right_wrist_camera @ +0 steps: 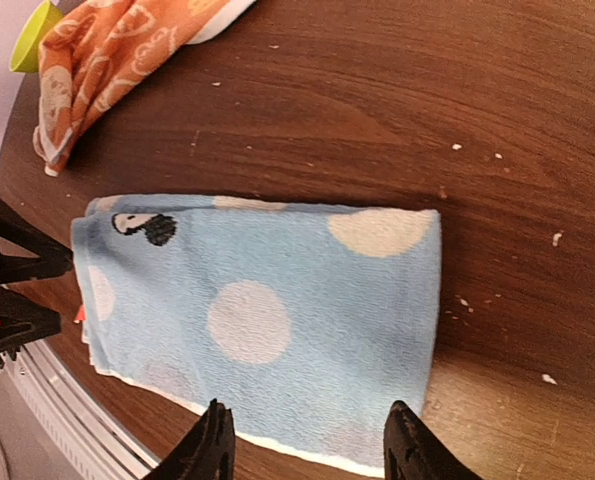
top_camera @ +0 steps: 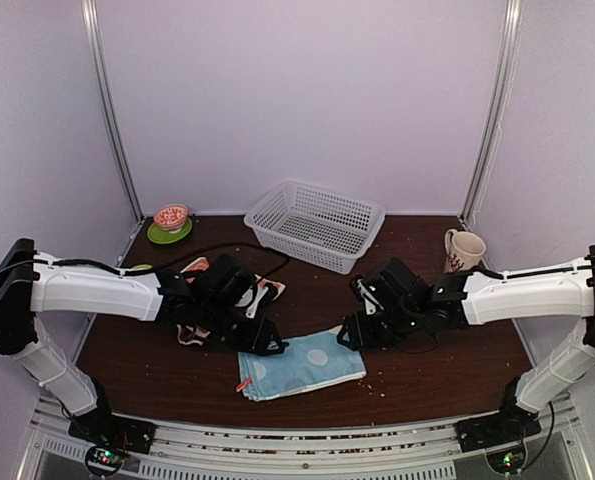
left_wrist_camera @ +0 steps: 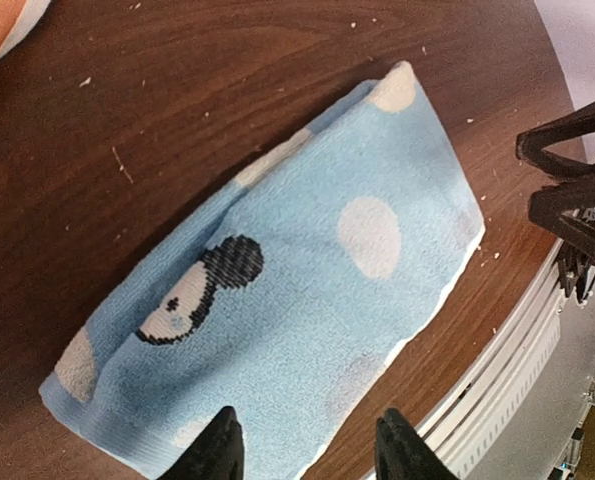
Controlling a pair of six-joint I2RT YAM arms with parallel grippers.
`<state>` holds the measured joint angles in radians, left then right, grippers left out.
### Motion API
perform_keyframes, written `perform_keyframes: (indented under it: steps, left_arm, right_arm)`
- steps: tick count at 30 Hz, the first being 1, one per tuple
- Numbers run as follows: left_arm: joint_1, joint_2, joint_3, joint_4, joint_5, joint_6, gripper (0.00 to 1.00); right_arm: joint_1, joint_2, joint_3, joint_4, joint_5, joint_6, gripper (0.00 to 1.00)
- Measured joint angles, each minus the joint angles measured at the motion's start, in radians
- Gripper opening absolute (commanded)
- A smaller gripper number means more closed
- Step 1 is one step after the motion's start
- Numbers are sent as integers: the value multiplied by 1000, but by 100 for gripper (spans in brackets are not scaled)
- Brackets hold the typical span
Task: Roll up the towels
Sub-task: Fold the towel at the center of the board.
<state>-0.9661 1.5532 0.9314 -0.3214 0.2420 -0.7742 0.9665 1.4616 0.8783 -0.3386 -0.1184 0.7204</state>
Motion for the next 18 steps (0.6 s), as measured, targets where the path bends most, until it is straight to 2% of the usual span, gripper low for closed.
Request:
perform_keyframes:
  steps: [5, 12, 18]
  left_arm:
    - [0, -11, -29, -22, 0, -44, 55]
    - [0, -128, -132, -50, -4, -150, 58]
    - [0, -126, -166, -45, -3, -198, 55]
  right_arm:
    - [12, 59, 32, 63, -35, 12, 52]
    - [14, 70, 35, 82, -43, 8, 53]
    - [14, 70, 35, 86, -44, 5, 53]
